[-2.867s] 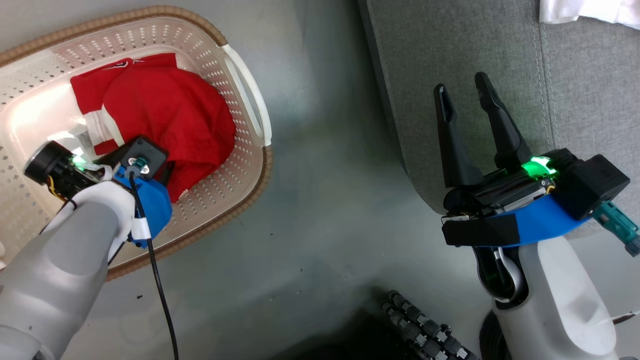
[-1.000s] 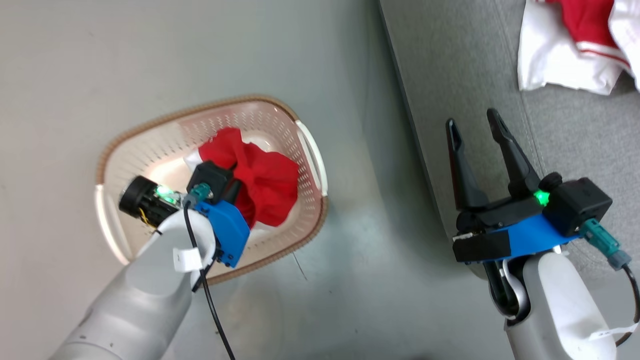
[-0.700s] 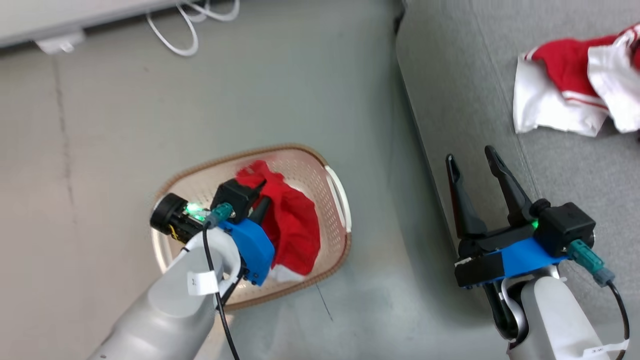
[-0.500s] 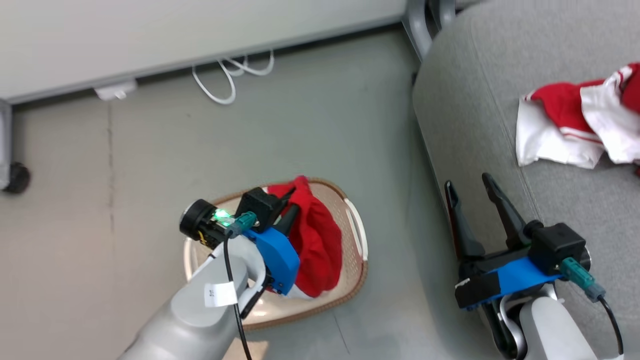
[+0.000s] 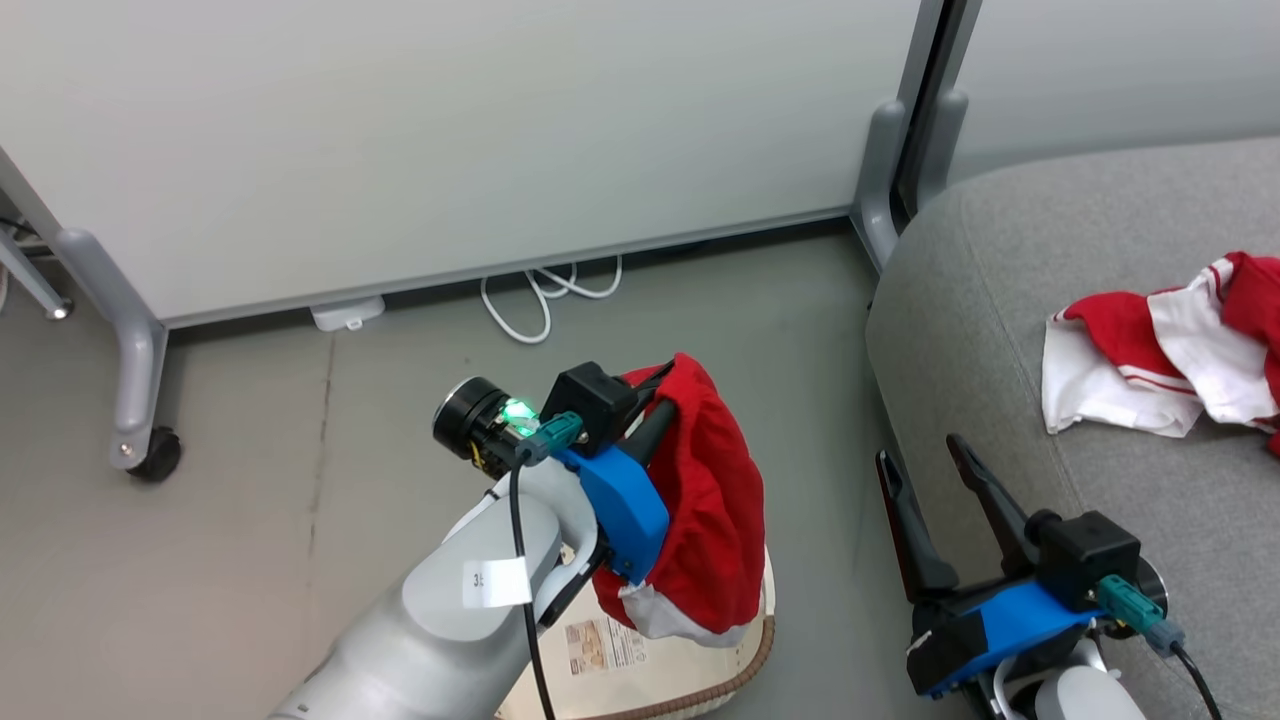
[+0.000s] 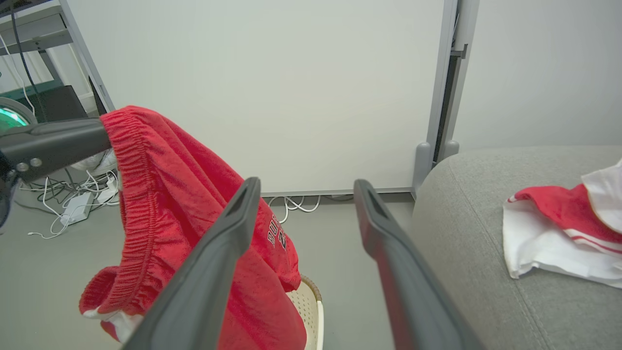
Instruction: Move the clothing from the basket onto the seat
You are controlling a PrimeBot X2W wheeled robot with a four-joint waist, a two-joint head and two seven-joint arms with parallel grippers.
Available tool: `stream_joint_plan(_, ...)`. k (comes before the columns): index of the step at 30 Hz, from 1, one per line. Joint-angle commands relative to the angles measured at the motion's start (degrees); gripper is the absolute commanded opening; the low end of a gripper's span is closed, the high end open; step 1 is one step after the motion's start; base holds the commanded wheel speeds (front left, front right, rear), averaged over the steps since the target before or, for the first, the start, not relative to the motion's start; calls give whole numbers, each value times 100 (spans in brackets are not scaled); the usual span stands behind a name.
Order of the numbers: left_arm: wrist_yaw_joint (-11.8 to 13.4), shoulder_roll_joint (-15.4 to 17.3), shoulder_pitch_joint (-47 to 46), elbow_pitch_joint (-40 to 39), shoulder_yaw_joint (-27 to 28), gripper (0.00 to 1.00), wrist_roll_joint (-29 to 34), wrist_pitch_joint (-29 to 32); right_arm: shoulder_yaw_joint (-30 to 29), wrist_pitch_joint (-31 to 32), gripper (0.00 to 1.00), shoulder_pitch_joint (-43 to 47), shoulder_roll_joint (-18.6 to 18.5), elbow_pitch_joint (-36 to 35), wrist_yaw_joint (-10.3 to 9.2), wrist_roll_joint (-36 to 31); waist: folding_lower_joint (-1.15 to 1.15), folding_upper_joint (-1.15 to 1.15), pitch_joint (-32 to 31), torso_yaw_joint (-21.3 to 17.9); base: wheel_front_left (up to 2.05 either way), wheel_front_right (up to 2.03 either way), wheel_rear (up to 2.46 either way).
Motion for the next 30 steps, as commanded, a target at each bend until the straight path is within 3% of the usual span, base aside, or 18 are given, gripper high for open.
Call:
stream_joint_plan(1, -7, -3, -79, -7, -52, 0, -65, -22, -2, 22, 100, 101, -2, -17, 1, -8, 1, -1, -123, 39, 0, 0, 0)
stream_joint_plan(11, -5, -34, -527, -493, -559, 0, -927, 190, 73, 182, 100, 341, -2, -120, 1, 14, 1, -1, -458, 85, 0, 0, 0)
stream_joint_plan(17, 135, -36, -737, -716, -880, 0, -1290, 289, 118, 239, 100, 396, -2, -181, 1, 7, 1, -1, -521, 88, 0, 0, 0)
stream_joint_plan(30, 262, -39, -895, -642, -1433, 0, -1755, 196, 352, 394, 100, 272, -2, -226, 1, 9, 1, -1, -491, 53, 0, 0, 0)
